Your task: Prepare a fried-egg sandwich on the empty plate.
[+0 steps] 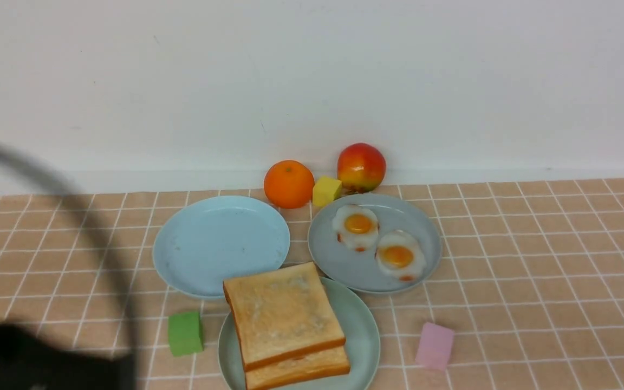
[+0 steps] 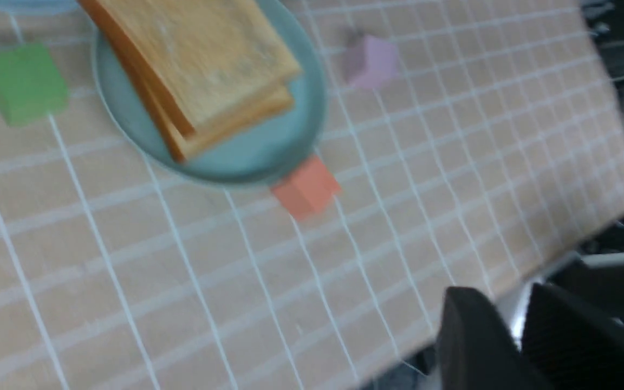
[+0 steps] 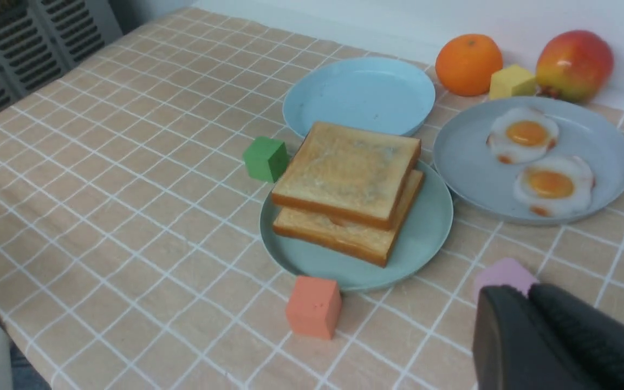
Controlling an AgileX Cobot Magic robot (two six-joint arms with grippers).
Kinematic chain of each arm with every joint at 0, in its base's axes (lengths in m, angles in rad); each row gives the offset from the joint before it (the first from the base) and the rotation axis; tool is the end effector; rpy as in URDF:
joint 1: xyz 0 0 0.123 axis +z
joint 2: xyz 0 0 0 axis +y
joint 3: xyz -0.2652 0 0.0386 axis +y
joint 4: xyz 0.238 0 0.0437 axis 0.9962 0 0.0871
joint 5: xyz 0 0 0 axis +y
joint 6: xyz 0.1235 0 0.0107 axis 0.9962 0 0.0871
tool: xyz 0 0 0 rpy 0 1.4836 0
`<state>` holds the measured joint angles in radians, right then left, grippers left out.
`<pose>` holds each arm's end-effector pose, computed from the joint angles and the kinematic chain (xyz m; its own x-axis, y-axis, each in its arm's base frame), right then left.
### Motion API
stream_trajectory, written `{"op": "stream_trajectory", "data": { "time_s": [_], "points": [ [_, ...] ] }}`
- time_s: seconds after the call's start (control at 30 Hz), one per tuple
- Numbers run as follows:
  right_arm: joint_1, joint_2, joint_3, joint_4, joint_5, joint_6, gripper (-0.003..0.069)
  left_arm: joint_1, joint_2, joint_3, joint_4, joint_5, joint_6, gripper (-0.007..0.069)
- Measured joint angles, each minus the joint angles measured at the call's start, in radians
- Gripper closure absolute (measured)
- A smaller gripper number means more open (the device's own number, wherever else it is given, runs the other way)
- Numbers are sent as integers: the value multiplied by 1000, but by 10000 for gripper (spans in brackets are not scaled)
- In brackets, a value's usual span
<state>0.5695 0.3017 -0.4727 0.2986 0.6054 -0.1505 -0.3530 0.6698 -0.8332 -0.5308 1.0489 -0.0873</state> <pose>0.0739 0.0720 0.2830 -0.3333 -0.0995 -0.9376 -0.6358 0.7580 0.1455 0.0999 -0.0948 0.3252 -0.8085 -0.0502 -0.5863 0.3468 0.7644 -0.5436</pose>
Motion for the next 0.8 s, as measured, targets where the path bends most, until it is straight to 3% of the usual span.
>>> {"op": "stream_trajectory", "data": {
  "time_s": [0.2, 0.4, 0.8],
  "points": [
    [0, -86, 40, -4, 1, -1, 575, 0, -196, 101, -9, 65, -66, 638],
    [0, -103, 41, -4, 2, -3, 567, 0, -379, 164, 21, 29, -72, 638],
    [0, -103, 41, -3, 2, -3, 551, 0, -410, 166, 59, 23, -72, 638]
  ]
}}
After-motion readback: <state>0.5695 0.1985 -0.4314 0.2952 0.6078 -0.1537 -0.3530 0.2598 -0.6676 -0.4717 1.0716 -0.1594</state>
